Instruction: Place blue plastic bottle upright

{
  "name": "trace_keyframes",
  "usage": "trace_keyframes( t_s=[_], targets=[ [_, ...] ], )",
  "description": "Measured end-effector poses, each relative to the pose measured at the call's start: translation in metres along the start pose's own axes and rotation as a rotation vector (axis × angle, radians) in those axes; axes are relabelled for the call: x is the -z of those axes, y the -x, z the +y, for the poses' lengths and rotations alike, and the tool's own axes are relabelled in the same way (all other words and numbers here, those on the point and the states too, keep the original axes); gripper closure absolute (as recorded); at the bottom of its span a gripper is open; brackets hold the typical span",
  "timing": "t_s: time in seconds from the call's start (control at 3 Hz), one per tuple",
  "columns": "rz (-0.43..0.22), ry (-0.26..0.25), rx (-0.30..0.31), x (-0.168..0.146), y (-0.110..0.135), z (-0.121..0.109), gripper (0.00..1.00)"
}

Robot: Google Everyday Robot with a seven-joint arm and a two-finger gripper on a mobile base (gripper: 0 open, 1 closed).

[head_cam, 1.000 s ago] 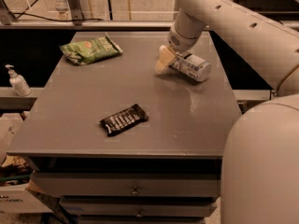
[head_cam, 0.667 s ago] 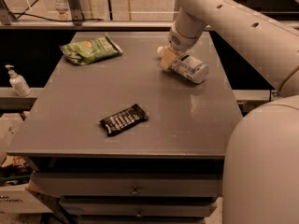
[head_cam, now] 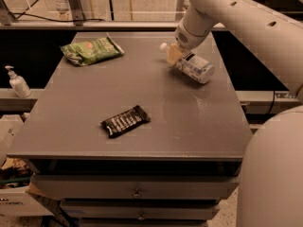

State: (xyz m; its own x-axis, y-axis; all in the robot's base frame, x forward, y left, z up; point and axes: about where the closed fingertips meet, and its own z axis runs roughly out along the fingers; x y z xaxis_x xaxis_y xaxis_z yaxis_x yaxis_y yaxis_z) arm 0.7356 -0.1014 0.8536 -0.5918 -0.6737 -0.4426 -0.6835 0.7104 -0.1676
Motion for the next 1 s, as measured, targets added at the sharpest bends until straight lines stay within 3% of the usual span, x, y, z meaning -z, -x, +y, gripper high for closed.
trace_keyframes(
  t_s=[0.33, 1.0],
  targets=[
    [-0.07, 0.006, -0.021, 0.017, 0.004, -0.003, 1.0],
    [-0.311, 0.067, -0.102, 0.055, 0.016, -0.011, 1.0]
  ],
)
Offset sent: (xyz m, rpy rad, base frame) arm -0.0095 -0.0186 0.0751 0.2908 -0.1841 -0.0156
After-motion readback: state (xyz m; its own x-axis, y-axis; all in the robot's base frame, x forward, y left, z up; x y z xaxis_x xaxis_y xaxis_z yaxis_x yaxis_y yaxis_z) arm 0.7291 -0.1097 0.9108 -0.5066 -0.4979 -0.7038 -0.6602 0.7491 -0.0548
